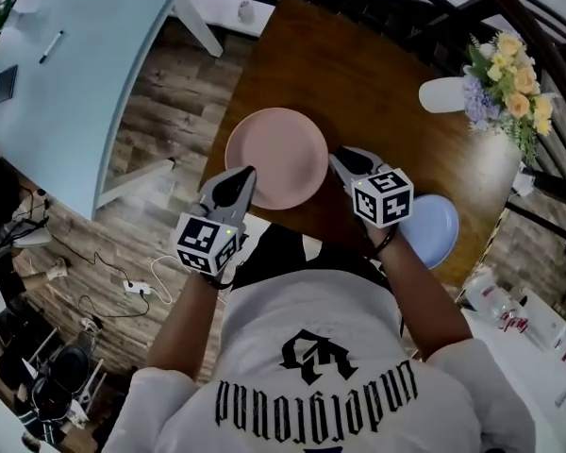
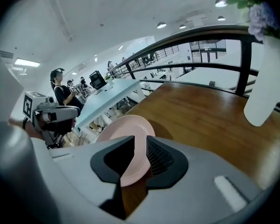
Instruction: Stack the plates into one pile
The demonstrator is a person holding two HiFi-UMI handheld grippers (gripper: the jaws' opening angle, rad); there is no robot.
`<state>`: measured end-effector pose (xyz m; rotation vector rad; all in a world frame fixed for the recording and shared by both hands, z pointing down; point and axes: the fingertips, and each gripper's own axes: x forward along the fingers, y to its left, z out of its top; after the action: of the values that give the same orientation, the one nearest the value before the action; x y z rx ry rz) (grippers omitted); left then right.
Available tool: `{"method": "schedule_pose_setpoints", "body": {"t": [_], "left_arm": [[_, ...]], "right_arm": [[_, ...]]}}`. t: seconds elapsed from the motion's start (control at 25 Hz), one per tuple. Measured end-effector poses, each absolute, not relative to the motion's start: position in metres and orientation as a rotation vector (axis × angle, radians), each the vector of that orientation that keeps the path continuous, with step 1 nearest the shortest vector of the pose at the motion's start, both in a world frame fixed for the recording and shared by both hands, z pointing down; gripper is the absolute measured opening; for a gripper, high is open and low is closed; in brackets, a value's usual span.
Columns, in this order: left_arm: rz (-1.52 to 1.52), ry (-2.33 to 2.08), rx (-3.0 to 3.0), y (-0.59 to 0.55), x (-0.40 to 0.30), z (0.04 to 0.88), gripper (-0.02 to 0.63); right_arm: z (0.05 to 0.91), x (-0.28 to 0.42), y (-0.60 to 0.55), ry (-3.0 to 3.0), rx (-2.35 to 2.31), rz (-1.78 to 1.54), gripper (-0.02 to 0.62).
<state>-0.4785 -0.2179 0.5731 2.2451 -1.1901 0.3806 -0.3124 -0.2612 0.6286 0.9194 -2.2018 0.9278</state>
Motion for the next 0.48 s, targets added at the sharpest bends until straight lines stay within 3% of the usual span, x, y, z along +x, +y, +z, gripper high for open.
{"method": "schedule_pose_setpoints", "body": {"t": [0.48], "left_arm": [[0.398,-1.158,2.184,-0.217,-0.487,0.616,0.046]], "right_arm": [[0.698,-0.315,-0.257,-2.061,0.88,1.026,0.077]]}}
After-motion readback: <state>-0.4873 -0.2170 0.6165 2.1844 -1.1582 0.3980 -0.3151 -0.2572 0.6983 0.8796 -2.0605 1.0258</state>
